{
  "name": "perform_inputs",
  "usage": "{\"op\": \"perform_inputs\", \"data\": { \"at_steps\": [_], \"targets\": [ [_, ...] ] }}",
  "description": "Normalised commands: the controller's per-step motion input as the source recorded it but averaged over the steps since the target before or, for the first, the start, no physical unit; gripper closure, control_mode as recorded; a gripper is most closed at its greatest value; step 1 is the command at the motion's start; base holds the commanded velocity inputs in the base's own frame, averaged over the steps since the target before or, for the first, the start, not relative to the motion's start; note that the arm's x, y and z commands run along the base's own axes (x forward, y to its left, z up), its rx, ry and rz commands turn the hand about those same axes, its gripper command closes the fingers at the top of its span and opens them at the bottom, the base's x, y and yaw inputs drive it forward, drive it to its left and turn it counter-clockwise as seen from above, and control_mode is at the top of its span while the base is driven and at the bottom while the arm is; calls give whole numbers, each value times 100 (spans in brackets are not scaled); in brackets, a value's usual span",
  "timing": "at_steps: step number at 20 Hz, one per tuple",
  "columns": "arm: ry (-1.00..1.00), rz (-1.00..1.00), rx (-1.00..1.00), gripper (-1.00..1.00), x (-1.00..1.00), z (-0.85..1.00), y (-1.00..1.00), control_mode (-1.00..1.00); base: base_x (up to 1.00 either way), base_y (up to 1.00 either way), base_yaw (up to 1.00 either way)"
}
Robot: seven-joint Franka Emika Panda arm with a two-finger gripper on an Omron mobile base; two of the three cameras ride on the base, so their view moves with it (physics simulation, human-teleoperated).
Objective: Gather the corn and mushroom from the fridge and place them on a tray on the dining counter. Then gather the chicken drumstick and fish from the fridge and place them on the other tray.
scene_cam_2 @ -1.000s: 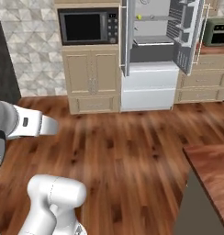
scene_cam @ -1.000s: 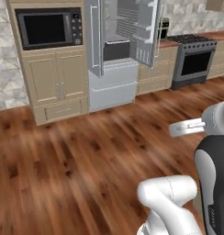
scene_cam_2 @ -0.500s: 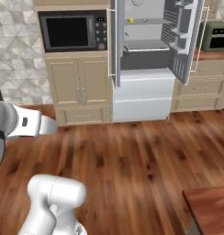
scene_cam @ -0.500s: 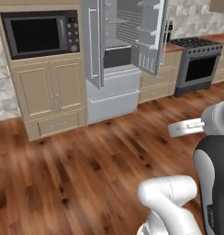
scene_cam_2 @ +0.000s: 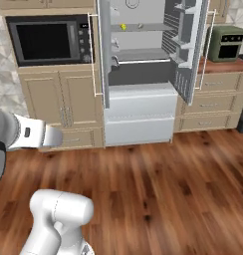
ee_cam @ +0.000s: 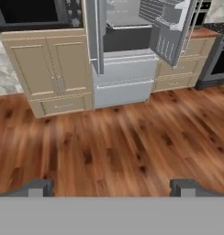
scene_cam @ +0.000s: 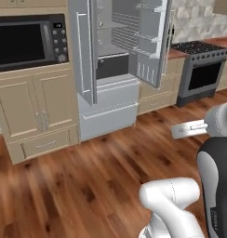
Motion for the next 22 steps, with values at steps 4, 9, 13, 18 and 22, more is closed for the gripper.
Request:
{"op": "perform_inputs", "data": {
  "at_steps": [4, 9, 13, 18, 22],
  "targets": [
    [0, 0, 0, -100, 0, 0, 0, 100, 100, -38, -4],
    [0, 0, 0, -100, 0, 0, 0, 100, 100, -34, -2],
    [0, 0, 0, -100, 0, 0, 0, 100, 100, -33, 0],
    [0, 0, 0, -100, 0, 0, 0, 100, 99, -38, 22],
    [0, 0, 0, -100, 0, 0, 0, 100, 78, -40, 57]
  ]
}}
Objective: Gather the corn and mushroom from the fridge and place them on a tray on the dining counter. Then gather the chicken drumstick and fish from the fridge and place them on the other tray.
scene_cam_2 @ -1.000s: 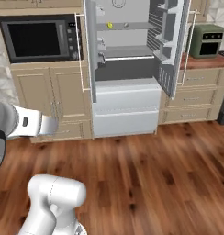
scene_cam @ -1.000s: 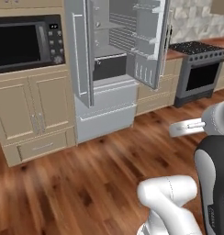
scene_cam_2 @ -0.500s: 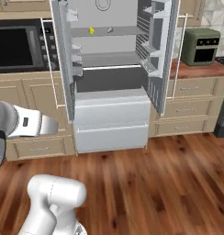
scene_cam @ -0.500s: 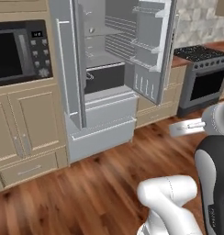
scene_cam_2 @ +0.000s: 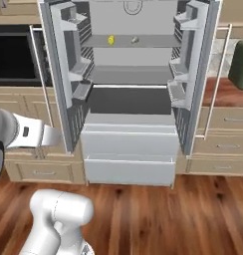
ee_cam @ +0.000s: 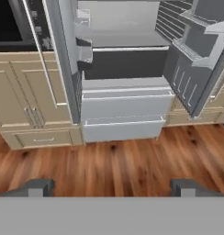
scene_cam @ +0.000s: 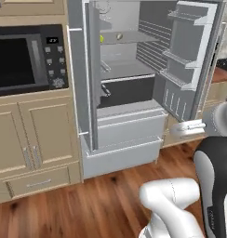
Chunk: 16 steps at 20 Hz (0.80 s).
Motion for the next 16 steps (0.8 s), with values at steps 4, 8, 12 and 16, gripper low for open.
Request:
{"op": "perform_inputs", "data": {
  "at_steps": [4, 8, 12, 16],
  "targets": [
    [0, 0, 0, -100, 0, 0, 0, 100, 20, -65, 45],
    [0, 0, 0, -100, 0, 0, 0, 100, -18, -89, 13],
    [0, 0, 0, -100, 0, 0, 0, 100, -8, -57, 0],
    [0, 0, 0, -100, 0, 0, 0, 100, 15, -5, 0]
  ]
}}
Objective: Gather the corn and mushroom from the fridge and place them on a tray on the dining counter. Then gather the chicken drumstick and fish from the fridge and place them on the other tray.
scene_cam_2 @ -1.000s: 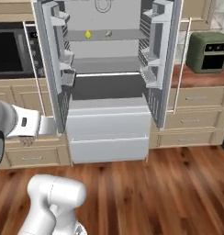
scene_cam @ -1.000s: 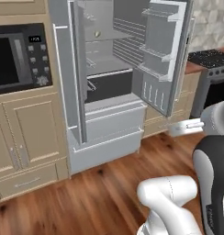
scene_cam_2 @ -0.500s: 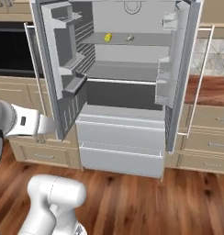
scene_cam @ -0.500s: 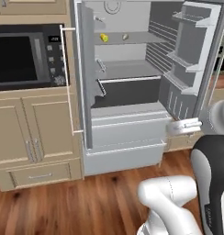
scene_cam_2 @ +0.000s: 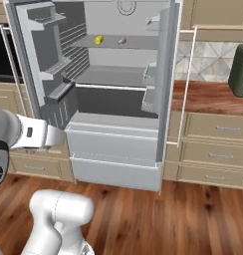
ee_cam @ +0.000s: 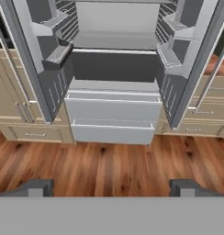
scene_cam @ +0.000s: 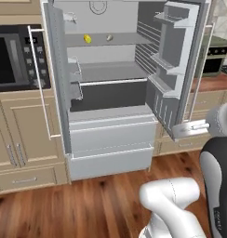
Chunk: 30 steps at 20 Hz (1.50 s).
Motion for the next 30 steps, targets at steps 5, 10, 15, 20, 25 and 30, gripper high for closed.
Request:
{"op": "perform_inputs", "data": {
  "at_steps": [5, 10, 15, 20, 25, 30],
  "targets": [
    [0, 0, 0, -100, 0, 0, 0, 100, 63, 0, 0],
    [0, 0, 0, -100, 0, 0, 0, 100, 78, 1, 0],
    [0, 0, 0, -100, 0, 0, 0, 100, 79, 0, 0],
    [0, 0, 0, -100, 0, 0, 0, 100, 82, 0, 0],
    [0, 0, 0, -100, 0, 0, 0, 100, 71, 3, 0],
    [0, 0, 0, -100, 0, 0, 0, 100, 57, 18, 2]
  ]
}}
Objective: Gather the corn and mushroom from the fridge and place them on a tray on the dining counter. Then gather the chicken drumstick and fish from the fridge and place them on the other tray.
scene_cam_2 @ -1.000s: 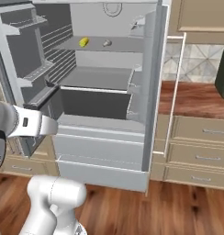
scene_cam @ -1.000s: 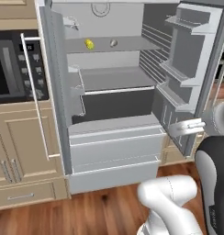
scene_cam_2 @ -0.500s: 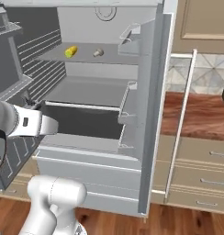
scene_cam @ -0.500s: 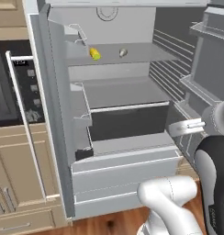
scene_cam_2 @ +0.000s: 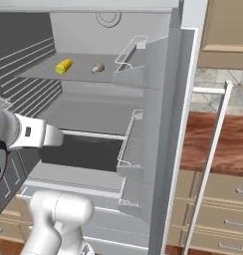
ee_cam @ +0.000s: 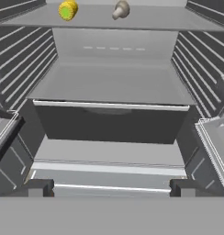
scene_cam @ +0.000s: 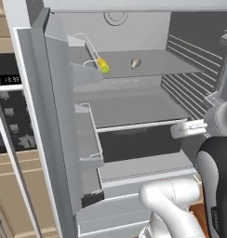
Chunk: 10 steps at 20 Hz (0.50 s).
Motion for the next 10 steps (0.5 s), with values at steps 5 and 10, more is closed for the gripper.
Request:
{"op": "perform_inputs", "data": {
  "at_steps": [5, 10],
  "targets": [
    [0, 0, 0, -100, 0, 0, 0, 100, 40, 12, 11],
    [0, 0, 0, -100, 0, 0, 0, 100, 32, 11, 8]
  ]
}}
